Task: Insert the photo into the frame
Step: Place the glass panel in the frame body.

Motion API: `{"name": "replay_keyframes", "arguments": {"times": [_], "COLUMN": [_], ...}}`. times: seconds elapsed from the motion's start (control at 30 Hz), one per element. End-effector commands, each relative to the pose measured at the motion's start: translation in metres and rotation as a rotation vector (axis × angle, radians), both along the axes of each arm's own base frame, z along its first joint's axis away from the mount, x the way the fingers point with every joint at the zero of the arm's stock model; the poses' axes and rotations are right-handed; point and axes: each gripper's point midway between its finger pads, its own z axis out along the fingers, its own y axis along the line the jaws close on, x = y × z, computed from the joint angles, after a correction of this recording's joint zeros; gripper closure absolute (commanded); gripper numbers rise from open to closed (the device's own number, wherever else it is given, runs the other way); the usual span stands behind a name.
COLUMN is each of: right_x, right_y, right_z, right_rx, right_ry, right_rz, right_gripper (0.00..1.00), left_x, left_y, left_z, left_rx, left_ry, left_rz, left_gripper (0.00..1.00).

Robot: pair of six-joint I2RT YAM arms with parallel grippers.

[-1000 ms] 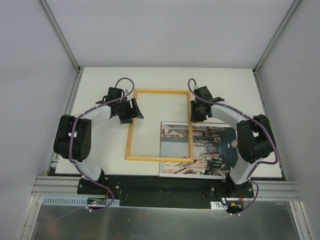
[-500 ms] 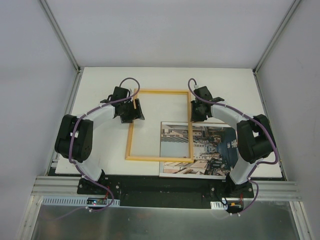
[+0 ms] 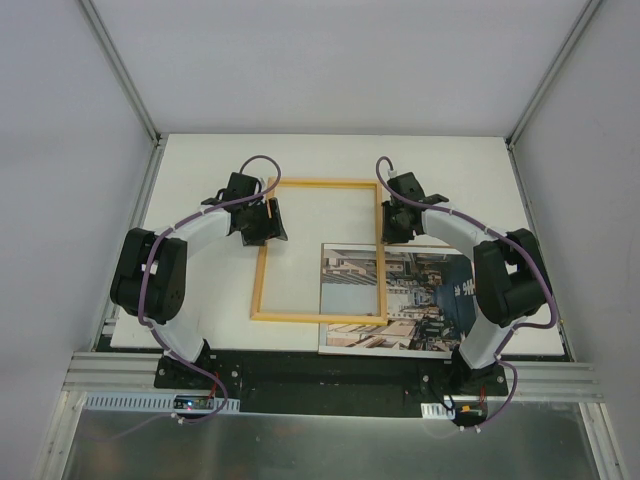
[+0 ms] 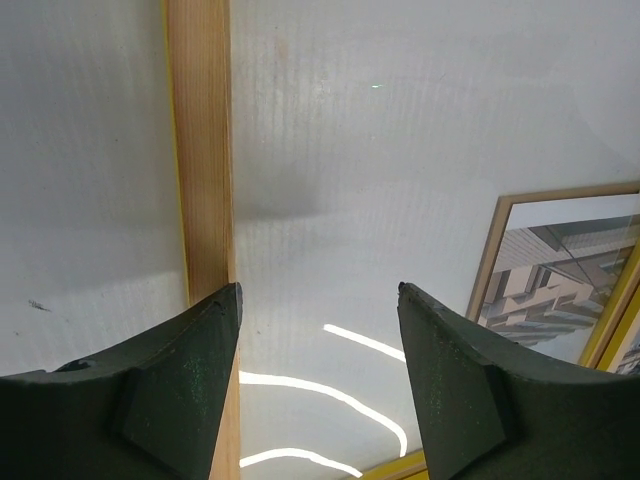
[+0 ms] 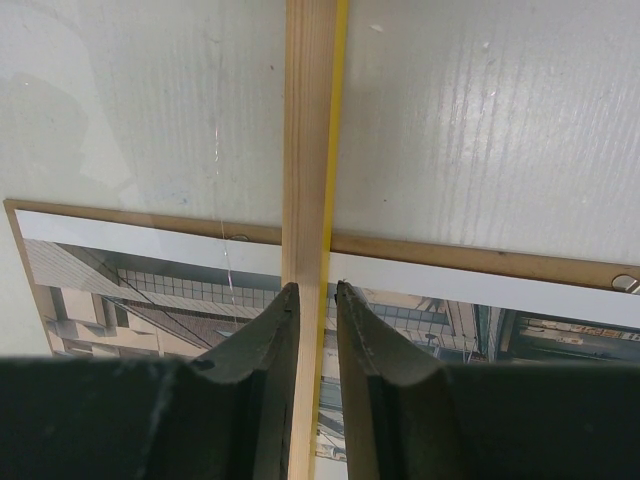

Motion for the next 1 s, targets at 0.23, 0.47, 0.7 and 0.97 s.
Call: {"name": "replay_keyframes", "arguments": {"times": [0.23, 0.47, 0.7, 0.97], "right_x": [0.005, 0.006, 0.006, 0.005], "right_y": [0.004, 0.011, 0.017, 0.021], "right_z": [0.008, 0.008, 0.007, 0.003], "right_rx": [0.006, 0.043, 0.069, 0.09], "right_ry": [-0.017, -0.012, -0.007, 0.007], "right_rz": [0.01, 0.012, 0.018, 0.024], "right_gripper": [0.76, 0.74, 0.71, 0.68], "left_x": [-0.013, -0.014, -0.015, -0.013], "left_y": [0.002, -0.002, -0.005, -0.006], "left_z": [-0.005, -0.002, 0.01, 0.019], "left_rx": [-0.023, -0.074, -0.124, -0.166], "left_ry": [0.068, 0.076, 0.068, 0.066], "left_rz": [0.023, 0.036, 0.041, 0.04], "left_gripper": [0.39, 0.4, 0.4, 0.4]}}
